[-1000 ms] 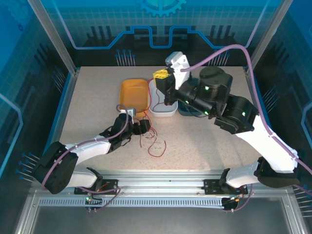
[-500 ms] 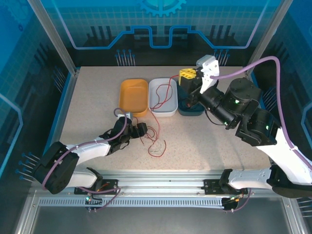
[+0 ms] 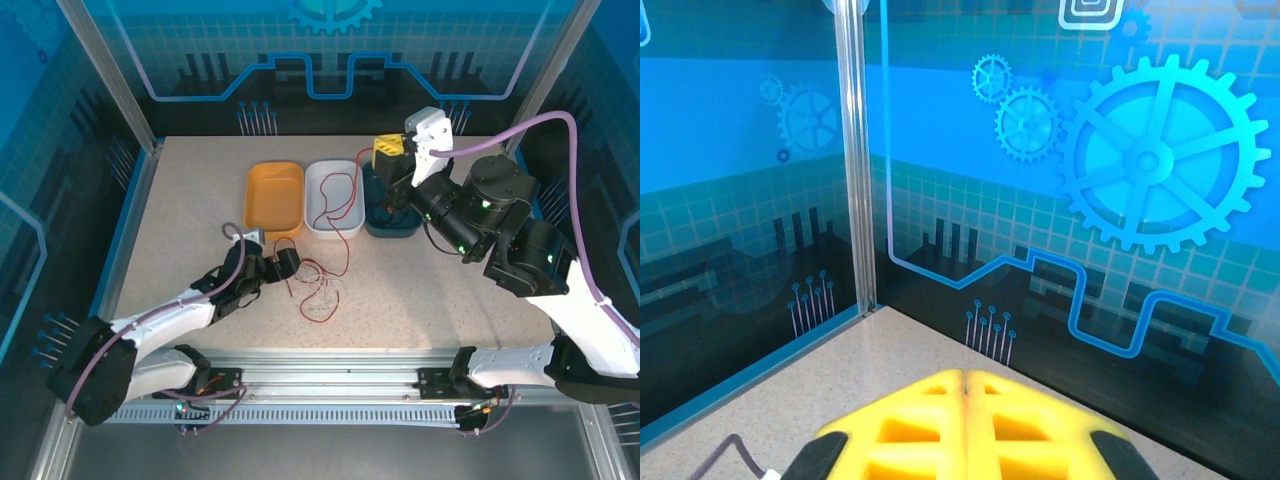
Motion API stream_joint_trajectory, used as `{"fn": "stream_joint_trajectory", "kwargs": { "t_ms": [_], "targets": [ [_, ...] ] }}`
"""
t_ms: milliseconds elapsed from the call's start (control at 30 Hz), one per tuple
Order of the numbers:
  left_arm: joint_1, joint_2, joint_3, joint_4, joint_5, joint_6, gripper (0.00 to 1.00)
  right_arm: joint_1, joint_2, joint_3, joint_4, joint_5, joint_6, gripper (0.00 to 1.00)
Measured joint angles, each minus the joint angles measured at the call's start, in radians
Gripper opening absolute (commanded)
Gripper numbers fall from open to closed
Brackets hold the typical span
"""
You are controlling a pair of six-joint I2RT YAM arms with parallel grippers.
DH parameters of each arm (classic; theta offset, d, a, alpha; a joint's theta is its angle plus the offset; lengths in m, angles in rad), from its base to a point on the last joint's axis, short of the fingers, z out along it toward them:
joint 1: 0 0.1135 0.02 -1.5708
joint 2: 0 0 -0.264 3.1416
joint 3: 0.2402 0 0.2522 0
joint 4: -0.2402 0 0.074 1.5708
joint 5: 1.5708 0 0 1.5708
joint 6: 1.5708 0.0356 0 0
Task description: Untangle the cables
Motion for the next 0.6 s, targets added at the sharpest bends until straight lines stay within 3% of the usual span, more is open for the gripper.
{"fn": "stream_joint_trajectory", "kwargs": {
  "t_ms": [333, 600],
  "targets": [
    [0.000, -0.165, -0.002, -0.095, -0.003, -0.018, 0.99, 0.000, -0.036, 0.095, -0.029, 0.000, -0.046, 0.00],
    [0.000, -0.185, -0.002, -0.133, -0.005, -0.018, 0.99, 0.000, -0.055, 0.180, -0.031, 0.000, -0.102, 0.00]
  ]
}}
